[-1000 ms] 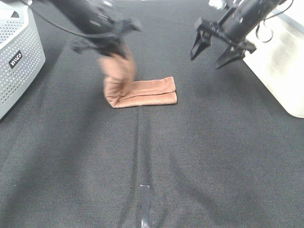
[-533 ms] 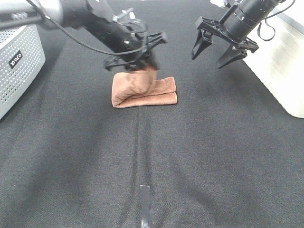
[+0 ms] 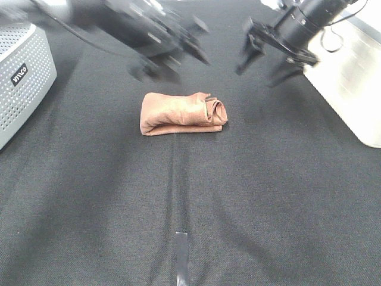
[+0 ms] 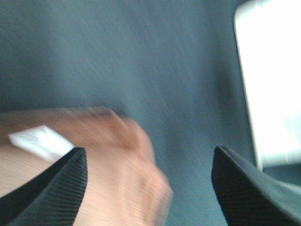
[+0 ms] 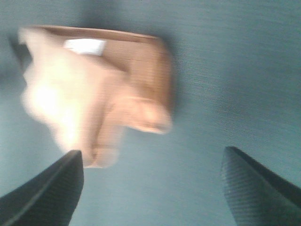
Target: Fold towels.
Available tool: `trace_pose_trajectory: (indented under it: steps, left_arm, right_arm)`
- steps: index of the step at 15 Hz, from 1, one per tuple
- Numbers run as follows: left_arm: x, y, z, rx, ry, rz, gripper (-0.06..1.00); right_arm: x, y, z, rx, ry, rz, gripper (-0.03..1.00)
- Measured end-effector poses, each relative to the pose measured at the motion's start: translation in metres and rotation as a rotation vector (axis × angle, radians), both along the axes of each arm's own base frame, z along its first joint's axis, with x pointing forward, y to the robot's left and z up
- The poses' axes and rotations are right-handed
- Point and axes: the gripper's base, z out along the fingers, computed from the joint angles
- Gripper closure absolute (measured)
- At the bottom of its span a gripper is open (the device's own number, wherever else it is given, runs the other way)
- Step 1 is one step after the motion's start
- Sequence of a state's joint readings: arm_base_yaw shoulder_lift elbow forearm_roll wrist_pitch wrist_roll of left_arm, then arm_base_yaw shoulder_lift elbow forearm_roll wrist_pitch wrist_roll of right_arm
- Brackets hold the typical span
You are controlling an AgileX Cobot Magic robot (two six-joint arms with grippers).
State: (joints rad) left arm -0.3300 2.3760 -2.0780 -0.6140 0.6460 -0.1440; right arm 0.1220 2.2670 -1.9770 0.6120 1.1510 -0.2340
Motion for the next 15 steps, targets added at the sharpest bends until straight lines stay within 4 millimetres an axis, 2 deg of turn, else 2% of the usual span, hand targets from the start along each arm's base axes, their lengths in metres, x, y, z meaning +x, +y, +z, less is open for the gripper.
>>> trace_pose_trajectory:
  steps: [2,3,4,6,7,10,12,13,15]
  left_arm:
    - [0.012,0.043,0.023,0.008,-0.058,0.079,0.24]
    - [0.017,0.063,0.029,0.012,-0.070,0.113,0.24]
    - [0.019,0.084,0.035,0.017,-0.066,0.140,0.24]
    - [0.021,0.105,0.039,0.021,-0.057,0.168,0.24]
    - [0.021,0.111,0.038,0.025,-0.044,0.171,0.24]
    - [0.019,0.112,0.037,0.033,-0.024,0.159,0.24]
    - [0.019,0.112,0.037,0.033,-0.020,0.157,0.24]
    - [0.019,0.112,0.037,0.034,-0.017,0.154,0.24]
    - [0.018,0.112,0.036,0.034,-0.012,0.151,0.24]
  right_arm:
    - [-0.003,0.024,0.006,0.124,-0.022,0.059,0.21]
    - [-0.007,0.044,0.005,0.191,-0.017,0.094,0.21]
    - [-0.012,0.075,-0.004,0.258,-0.008,0.151,0.21]
    - [-0.017,0.108,-0.022,0.325,-0.013,0.200,0.21]
    - [-0.017,0.117,-0.032,0.356,-0.009,0.205,0.21]
    - [-0.013,0.122,-0.067,0.353,0.030,0.180,0.21]
    - [-0.009,0.118,-0.092,0.284,0.042,0.160,0.21]
    - [-0.007,0.114,-0.099,0.258,0.048,0.153,0.21]
    - [-0.006,0.109,-0.100,0.249,0.055,0.139,0.21]
